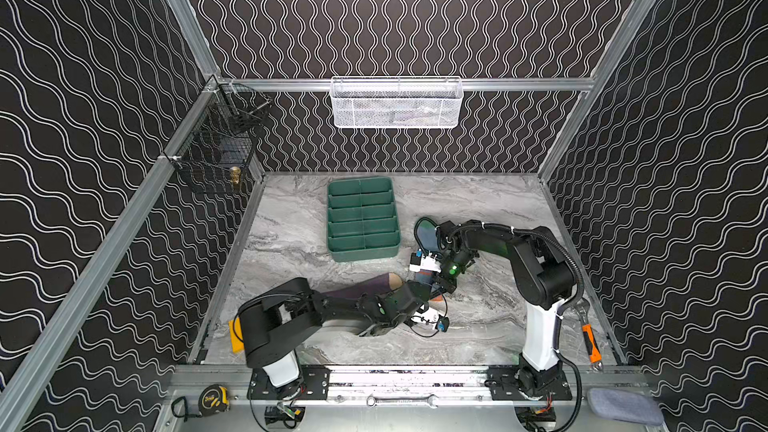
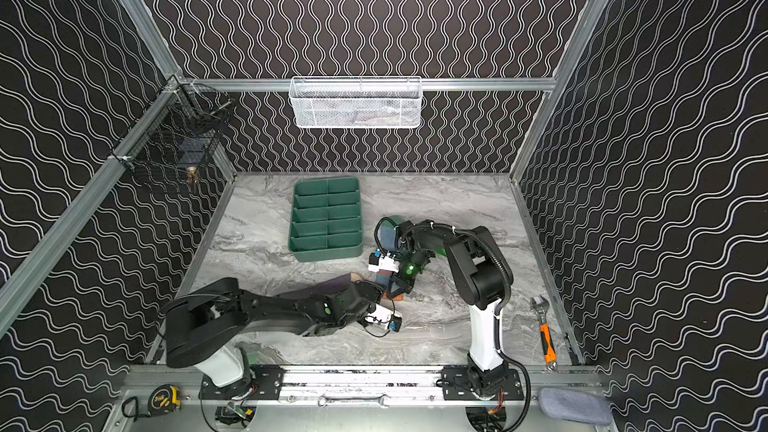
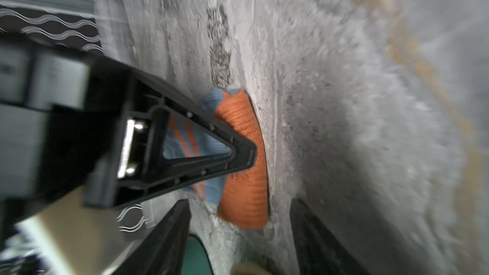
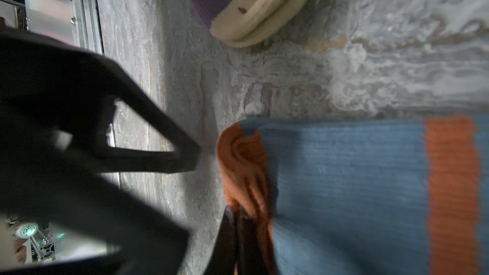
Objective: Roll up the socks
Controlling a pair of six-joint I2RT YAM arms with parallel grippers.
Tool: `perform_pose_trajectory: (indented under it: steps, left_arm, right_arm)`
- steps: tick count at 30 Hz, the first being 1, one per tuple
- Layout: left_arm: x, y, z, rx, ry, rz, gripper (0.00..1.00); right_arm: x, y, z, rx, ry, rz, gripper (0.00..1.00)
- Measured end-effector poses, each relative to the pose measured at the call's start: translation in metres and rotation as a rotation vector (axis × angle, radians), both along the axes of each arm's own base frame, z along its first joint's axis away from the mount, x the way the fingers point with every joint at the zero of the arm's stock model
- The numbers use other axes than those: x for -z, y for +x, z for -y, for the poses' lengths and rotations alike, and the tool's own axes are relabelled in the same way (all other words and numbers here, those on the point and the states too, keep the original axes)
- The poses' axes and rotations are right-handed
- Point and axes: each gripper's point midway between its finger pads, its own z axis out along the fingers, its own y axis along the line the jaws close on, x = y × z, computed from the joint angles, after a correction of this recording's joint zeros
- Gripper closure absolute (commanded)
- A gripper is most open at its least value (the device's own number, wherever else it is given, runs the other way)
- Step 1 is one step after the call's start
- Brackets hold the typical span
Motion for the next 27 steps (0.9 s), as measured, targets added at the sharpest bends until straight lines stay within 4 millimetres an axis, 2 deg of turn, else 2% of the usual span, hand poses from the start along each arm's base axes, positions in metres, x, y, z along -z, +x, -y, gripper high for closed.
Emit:
perform_pose_trajectory:
  steps: [3,12,19,25,27]
  left_arm:
    - [0.004,0.009,0.0,-0.027,-0.01,-0.029,0.42]
    - [0.013,0.013,0.012,-0.044,-0.016,-0.084,0.53]
    - [0.021,0.013,0.013,-0.074,-0.02,-0.118,0.7]
    - [0.029,0.011,0.013,-0.097,-0.016,-0.164,0.93]
    - [0.03,0.01,0.013,-0.108,-0.021,-0.179,0.95]
  right_arm:
    - [-0.001,0.0,0.0,-0.005,0.011,0.019,1.0]
    - [-0.003,0.003,-0.001,-0.013,0.022,0.042,1.0]
    - [-0.005,0.006,0.001,-0.014,0.012,0.063,1.0]
    - [-0.005,0.009,0.004,-0.018,0.0,0.1,1.0]
    - [-0.005,0.009,0.004,-0.018,0.001,0.114,1.0]
